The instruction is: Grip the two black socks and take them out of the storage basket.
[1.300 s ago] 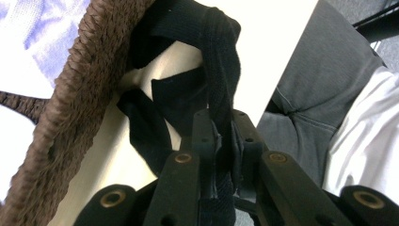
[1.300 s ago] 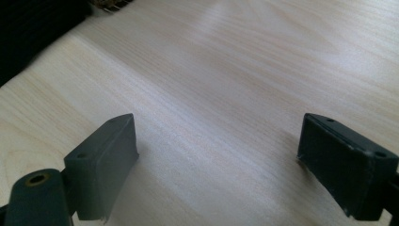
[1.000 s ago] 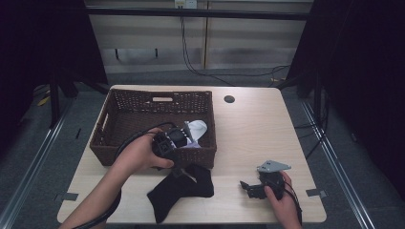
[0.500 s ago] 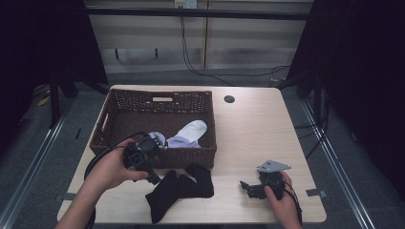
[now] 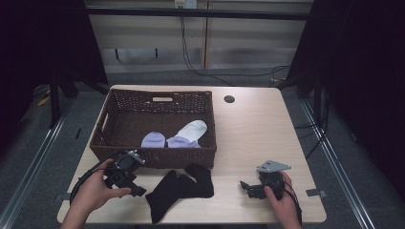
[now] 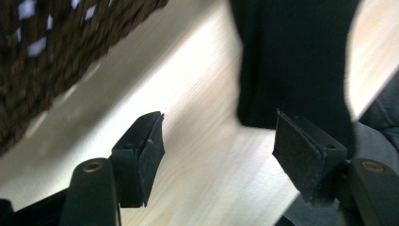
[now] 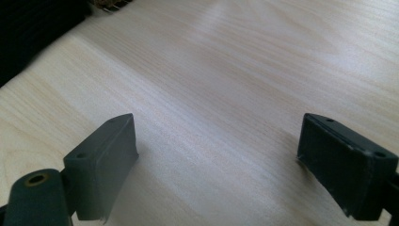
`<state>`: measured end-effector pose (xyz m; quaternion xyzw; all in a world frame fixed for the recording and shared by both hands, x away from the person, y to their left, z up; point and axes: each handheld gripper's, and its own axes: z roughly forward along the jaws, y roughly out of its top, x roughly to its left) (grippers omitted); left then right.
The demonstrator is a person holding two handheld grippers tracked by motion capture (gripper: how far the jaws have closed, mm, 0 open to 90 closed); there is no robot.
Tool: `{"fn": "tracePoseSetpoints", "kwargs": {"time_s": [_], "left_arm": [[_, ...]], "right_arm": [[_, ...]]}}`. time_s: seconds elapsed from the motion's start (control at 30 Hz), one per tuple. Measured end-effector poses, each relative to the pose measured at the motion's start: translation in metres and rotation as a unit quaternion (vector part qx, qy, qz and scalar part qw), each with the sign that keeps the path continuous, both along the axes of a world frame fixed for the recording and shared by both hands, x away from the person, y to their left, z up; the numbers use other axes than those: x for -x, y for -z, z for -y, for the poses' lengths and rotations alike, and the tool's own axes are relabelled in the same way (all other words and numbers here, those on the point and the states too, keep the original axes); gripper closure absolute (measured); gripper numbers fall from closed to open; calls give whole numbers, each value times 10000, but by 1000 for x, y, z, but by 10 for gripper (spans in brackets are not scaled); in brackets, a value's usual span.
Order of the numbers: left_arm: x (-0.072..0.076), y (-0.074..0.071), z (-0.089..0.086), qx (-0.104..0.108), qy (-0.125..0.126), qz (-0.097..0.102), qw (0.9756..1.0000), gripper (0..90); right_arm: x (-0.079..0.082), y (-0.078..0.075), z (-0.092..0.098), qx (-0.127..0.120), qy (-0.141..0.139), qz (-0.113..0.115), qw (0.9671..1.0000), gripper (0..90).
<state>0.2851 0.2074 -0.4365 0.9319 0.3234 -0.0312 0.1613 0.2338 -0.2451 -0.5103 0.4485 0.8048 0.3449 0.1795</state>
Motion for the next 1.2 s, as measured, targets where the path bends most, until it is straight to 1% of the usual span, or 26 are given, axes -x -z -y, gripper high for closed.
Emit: {"fn": "tracePoseSetpoints", "kwargs": {"time_s": [0.03,0.07,0.13,0.23,0.3,0.33,0.43,0.53,0.57,0.6,0.63,0.67,0.7,0.73,0.77,0.8,0.87,0.9,0.93,0.97,1.03,1.2], "left_arm": [[1,7,-5,81,-47,49,9999,325],[1,7,-5,81,-47,49,9999,320],[1,13,-8,99,-108,97,9998,317],[1,23,-11,103,-177,226,9995,310],[0,30,-14,160,-247,322,9990,292],[-1,32,-14,184,-308,345,9988,286],[-1,37,-15,213,-294,485,9982,260],[0,39,-16,268,-333,634,9971,258],[0,40,-18,276,-337,806,9958,254],[1,42,-19,306,-348,876,9951,247],[1,42,-19,306,-348,876,9951,241],[2,43,-20,297,-388,973,9941,232],[2,45,-21,281,-392,1112,9926,232],[2,46,-23,356,-421,1150,9918,185],[2,48,-25,468,-473,1199,9905,169],[3,50,-27,549,-519,1280,9889,169],[6,54,-30,702,-579,1516,9842,153],[7,55,-31,823,-626,1514,9831,152],[8,57,-32,890,-625,1577,9815,152],[9,58,-33,933,-623,1615,9805,151],[9,58,-34,985,-633,1655,9792,151],[10,58,-33,949,-648,1662,9794,150]], "right_arm": [[0,0,0,-1,2,-2,10000,114],[0,0,0,-1,2,-2,10000,114],[0,0,0,0,1,-1,10000,114],[0,0,0,-3,4,-1,10000,114],[0,0,0,-4,4,-2,10000,114],[0,0,0,-4,5,-3,10000,114],[0,0,0,-4,5,-2,10000,114],[0,0,0,-1,0,1,10000,114],[0,0,0,-4,3,-1,10000,114],[0,0,0,-2,2,0,10000,114],[0,0,0,-2,2,0,10000,114],[0,0,0,-5,5,-3,10000,114],[0,0,0,-5,5,-3,10000,114],[0,0,0,-1,3,-2,10000,114],[0,0,0,0,2,0,10000,114],[0,0,0,0,2,0,10000,114],[0,0,0,-1,3,-1,10000,114],[0,0,0,-1,2,0,10000,114],[0,0,0,-2,4,-3,10000,114],[0,0,0,-6,6,-1,10000,114],[0,0,0,-5,7,-3,10000,114],[0,0,0,-3,5,-2,10000,114]]}}
